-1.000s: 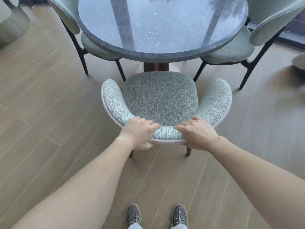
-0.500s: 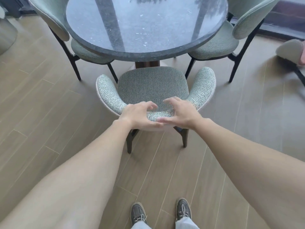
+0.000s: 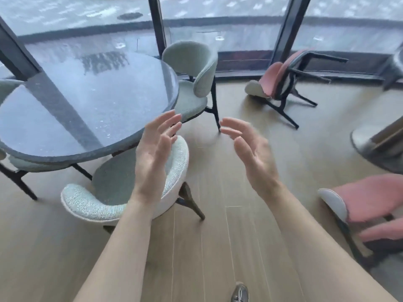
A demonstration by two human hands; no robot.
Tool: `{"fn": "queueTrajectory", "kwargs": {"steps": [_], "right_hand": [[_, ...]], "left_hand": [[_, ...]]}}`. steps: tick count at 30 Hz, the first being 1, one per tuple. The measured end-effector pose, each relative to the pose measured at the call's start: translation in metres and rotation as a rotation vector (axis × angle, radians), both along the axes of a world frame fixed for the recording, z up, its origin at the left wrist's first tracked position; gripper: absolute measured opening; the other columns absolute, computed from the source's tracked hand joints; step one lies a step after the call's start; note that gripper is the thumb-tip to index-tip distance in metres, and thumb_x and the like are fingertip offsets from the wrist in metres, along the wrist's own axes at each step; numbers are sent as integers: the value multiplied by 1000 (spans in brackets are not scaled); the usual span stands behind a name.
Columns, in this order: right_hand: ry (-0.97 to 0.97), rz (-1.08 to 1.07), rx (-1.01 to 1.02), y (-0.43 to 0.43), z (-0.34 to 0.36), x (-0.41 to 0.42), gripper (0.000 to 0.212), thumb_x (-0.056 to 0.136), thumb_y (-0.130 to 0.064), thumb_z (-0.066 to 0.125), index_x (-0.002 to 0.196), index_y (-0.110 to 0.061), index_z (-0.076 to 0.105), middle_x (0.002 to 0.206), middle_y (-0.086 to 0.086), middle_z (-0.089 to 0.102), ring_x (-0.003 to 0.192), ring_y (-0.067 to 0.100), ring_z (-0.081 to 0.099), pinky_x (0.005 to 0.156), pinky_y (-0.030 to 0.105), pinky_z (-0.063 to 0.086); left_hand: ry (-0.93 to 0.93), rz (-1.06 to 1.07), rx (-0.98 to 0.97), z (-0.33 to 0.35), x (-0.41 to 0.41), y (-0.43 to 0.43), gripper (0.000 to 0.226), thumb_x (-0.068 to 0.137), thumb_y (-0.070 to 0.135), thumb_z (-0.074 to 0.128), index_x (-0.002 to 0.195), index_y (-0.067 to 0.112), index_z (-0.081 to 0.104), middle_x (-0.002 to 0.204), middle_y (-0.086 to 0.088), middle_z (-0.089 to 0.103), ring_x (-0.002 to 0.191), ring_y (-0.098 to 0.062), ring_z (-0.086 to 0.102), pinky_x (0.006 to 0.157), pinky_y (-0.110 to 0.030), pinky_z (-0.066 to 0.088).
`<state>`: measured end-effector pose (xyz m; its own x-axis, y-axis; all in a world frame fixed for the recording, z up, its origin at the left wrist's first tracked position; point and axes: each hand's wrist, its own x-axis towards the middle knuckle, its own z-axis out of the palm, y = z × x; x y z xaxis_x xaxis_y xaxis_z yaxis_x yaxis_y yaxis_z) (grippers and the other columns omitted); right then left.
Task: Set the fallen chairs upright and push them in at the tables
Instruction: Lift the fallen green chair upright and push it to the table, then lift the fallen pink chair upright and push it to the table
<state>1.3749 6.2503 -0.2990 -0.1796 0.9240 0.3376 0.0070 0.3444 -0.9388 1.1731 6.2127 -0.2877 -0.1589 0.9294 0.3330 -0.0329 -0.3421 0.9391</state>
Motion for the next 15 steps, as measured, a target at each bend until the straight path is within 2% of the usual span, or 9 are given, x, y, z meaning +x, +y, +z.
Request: {"fn": "queueTrajectory", "kwargs": {"steps": [4, 7, 11, 15], "right_hand": [[23, -105, 68, -16, 32, 79, 83, 88, -81, 55, 143, -19, 58, 142, -2, 66, 132, 21, 64, 107, 25, 48], [57, -151, 104, -13, 44, 125, 80, 89, -78, 58, 144, -21, 57, 144, -1, 65, 133, 24, 64, 109, 30, 48], [70, -210, 86, -2, 58, 175, 72, 88, -79, 58, 141, -30, 57, 143, -4, 65, 131, 23, 65, 104, 26, 50], [85, -299, 77, 12, 62, 217, 81, 87, -80, 58, 141, -20, 57, 143, 2, 65, 128, 23, 67, 102, 23, 50]], "left_hand": [[48, -146, 49, 37, 71, 15, 78, 85, 84, 58, 139, 28, 55, 147, -3, 63, 140, -24, 58, 119, -50, 42], [48, -217, 83, 50, 114, 33, 78, 86, 83, 58, 139, 26, 55, 146, -6, 63, 139, -25, 59, 118, -51, 44], [63, -296, 121, 60, 169, 63, 74, 88, 79, 59, 140, 25, 56, 145, -5, 65, 139, -28, 59, 117, -56, 44], [52, -357, 121, 65, 222, 95, 77, 88, 79, 58, 141, 23, 55, 145, -7, 65, 138, -29, 60, 116, -56, 46]]}}
